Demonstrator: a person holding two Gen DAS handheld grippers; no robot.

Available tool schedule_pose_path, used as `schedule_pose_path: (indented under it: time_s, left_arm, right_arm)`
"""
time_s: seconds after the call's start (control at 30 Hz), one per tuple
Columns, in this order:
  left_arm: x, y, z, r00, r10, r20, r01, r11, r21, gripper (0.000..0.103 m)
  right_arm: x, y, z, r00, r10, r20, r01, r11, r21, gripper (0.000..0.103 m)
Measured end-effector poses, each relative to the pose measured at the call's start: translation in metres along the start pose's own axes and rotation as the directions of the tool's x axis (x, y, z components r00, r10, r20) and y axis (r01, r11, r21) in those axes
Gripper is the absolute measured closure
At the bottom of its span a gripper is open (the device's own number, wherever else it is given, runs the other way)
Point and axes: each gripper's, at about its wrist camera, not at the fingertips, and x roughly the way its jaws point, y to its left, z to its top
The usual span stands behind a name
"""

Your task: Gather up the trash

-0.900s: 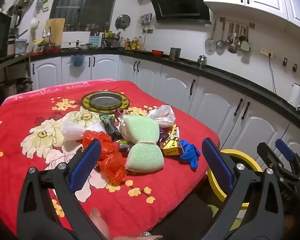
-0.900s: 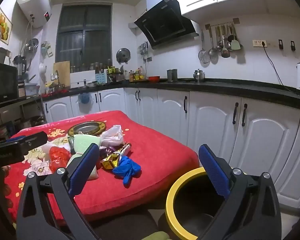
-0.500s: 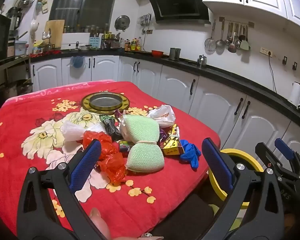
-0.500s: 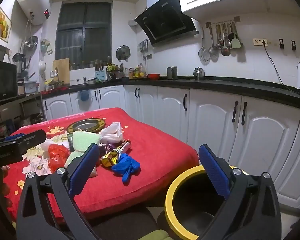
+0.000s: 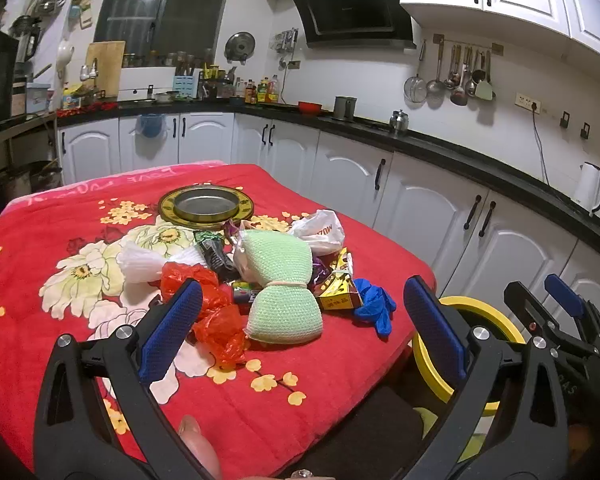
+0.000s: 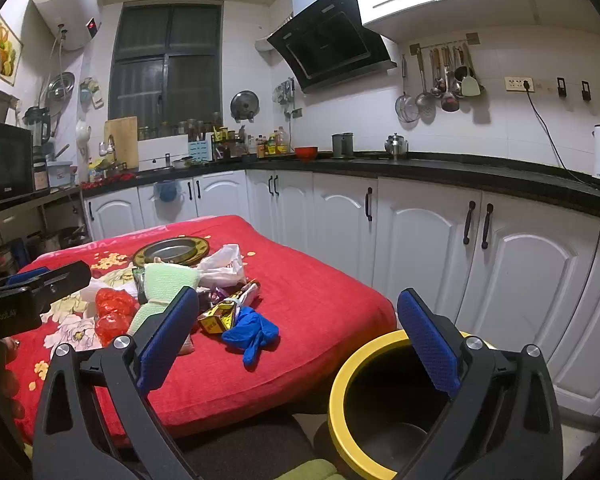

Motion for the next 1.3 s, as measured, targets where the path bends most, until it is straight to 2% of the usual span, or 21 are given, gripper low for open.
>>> schedule_pose_path:
  time_s: [1.3]
  left_arm:
    - [-0.0033, -0.0001, 0.001, 1.0, 0.002, 0.005, -0.002, 1.0, -0.011, 0.01]
  right_arm:
    - [0.0028, -0.0003, -0.0053, 1.0, 0.02, -0.013, -0.02, 1.0, 0.0, 0.006]
